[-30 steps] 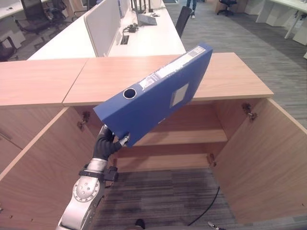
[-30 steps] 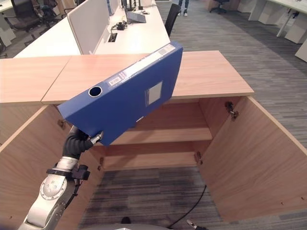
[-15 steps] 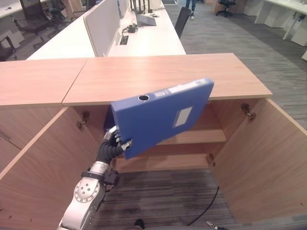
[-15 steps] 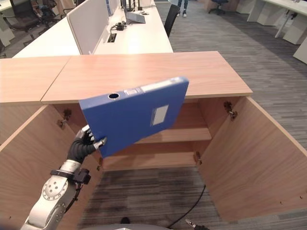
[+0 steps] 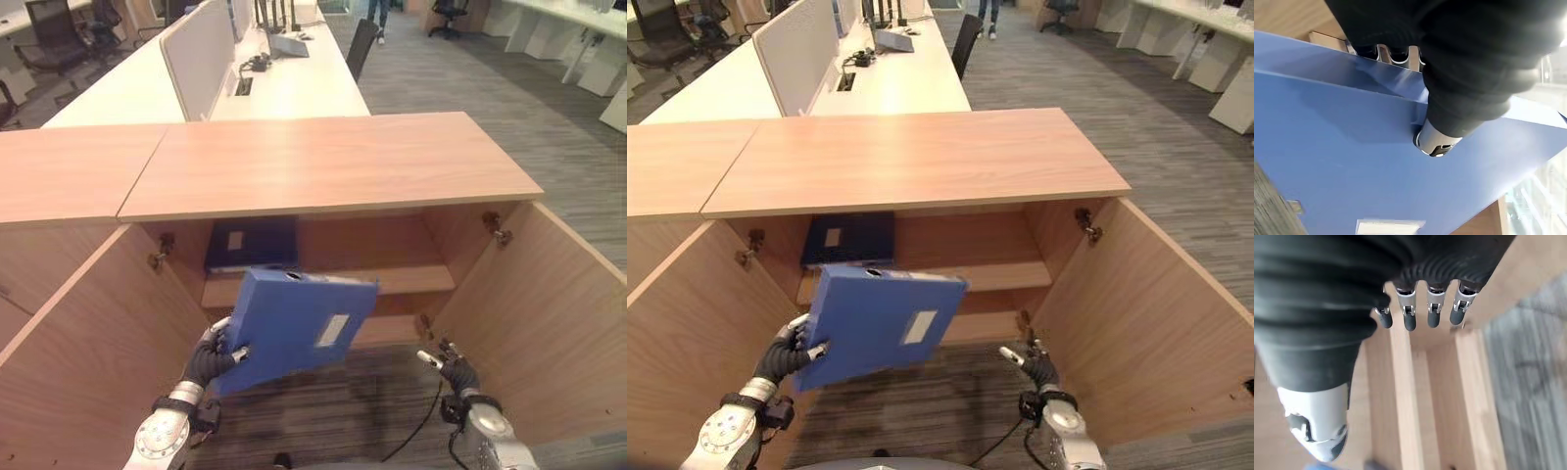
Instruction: Put the empty folder in the office cabinet
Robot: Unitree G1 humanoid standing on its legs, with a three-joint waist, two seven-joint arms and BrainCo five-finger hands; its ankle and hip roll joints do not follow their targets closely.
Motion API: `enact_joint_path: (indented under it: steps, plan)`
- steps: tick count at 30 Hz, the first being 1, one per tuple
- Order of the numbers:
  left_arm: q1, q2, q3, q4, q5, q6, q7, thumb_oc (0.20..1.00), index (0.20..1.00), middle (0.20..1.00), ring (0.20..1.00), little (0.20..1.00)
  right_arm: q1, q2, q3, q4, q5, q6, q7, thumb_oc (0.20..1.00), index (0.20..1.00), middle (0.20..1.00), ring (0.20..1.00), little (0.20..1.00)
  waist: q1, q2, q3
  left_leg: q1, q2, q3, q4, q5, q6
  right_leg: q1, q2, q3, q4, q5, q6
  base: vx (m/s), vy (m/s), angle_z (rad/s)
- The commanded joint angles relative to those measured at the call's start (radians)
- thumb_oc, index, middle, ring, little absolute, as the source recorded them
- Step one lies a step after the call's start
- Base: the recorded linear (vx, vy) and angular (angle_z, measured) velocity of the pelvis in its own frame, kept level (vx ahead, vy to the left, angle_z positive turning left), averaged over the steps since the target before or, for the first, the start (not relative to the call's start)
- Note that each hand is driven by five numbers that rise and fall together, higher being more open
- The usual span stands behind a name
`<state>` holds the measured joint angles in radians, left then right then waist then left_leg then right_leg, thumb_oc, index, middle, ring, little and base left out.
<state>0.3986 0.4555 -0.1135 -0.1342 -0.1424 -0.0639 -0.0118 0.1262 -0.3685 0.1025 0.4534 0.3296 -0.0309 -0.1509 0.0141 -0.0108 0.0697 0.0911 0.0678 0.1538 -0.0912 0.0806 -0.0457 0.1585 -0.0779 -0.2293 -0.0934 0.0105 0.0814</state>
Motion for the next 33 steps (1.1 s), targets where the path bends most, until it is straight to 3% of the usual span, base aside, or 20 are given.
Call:
enact_joint_path:
  steps: [1, 2, 5, 9, 15, 21, 33]
  plan:
    - [-0.060, 0.057, 0.067, -0.076, 0.170, -0.099, 0.013, 0.200, 0.200, 0.200, 0.200, 0.200, -0.085, -0.118, -0.061, -0.182, -0.374, -0.060, -0.105, 1.000, 1.000, 1.000, 1.000, 1.000, 0.002, -0.022, 0.019, 0.047, -0.021, -0.033, 0.004, -0.148, 0.012, -0.013, -0.012, -0.028, 0.006, -0.009, 0.042, 0.01, 0.004, -0.05]
    - [-0.060, 0.057, 0.067, -0.076, 0.170, -0.099, 0.013, 0.200, 0.200, 0.200, 0.200, 0.200, -0.084, -0.117, -0.061, -0.184, -0.375, -0.059, -0.104, 1.000, 1.000, 1.000, 1.000, 1.000, 0.002, -0.022, 0.019, 0.047, -0.021, -0.033, 0.004, -0.148, 0.012, -0.014, -0.012, -0.028, 0.006, -0.009, 0.042, 0.00, 0.000, 0.00]
    - [-0.033, 0.099, 0.097, -0.115, 0.263, -0.127, 0.023, 0.200, 0.200, 0.200, 0.200, 0.200, -0.100, -0.222, -0.073, -0.342, -0.683, -0.061, -0.153, 1.000, 1.000, 1.000, 1.000, 1.000, 0.004, -0.021, 0.019, 0.053, -0.021, -0.033, 0.004, -0.159, 0.013, -0.007, -0.010, -0.025, 0.006, -0.017, 0.044, 0.00, 0.000, 0.00]
    - [-0.033, 0.124, 0.119, -0.141, 0.326, -0.140, 0.036, 0.200, 0.200, 0.200, 0.200, 0.200, -0.107, -0.281, -0.055, -0.453, -0.804, -0.075, -0.133, 1.000, 1.000, 1.000, 1.000, 1.000, 0.005, -0.026, 0.017, 0.047, -0.022, -0.031, 0.004, -0.151, 0.013, -0.011, -0.012, -0.026, 0.006, -0.012, 0.043, 0.00, 0.000, 0.00]
    - [-0.088, 0.165, 0.124, -0.189, 0.362, -0.153, 0.023, 0.200, 0.200, 0.200, 0.200, 0.200, -0.165, -0.344, 0.055, -0.506, -0.844, -0.101, -0.011, 1.000, 1.000, 1.000, 1.000, 1.000, 0.015, -0.037, 0.008, 0.048, -0.016, -0.030, 0.004, -0.148, 0.007, -0.008, -0.014, -0.032, 0.006, -0.014, 0.044, 0.00, 0.000, 0.00]
    - [-0.144, 0.185, 0.112, -0.229, 0.358, -0.166, 0.013, 0.200, 0.200, 0.200, 0.200, 0.200, -0.267, -0.346, 0.198, -0.474, -0.772, -0.118, 0.125, 1.000, 1.000, 1.000, 1.000, 1.000, 0.024, -0.046, 0.005, 0.048, -0.013, -0.030, 0.004, -0.145, 0.003, -0.005, -0.015, -0.035, 0.006, -0.018, 0.041, 0.00, 0.000, 0.00]
    - [-0.239, 0.253, 0.058, -0.315, 0.309, -0.203, 0.012, 0.200, 0.200, 0.200, 0.200, 0.200, -0.417, -0.329, 0.336, -0.441, -0.715, -0.134, 0.152, 1.000, 1.000, 1.000, 1.000, 1.000, 0.030, -0.047, 0.000, 0.051, -0.013, -0.029, 0.004, -0.144, 0.000, -0.003, -0.016, -0.036, 0.006, -0.018, 0.043, 0.00, 0.000, 0.01]
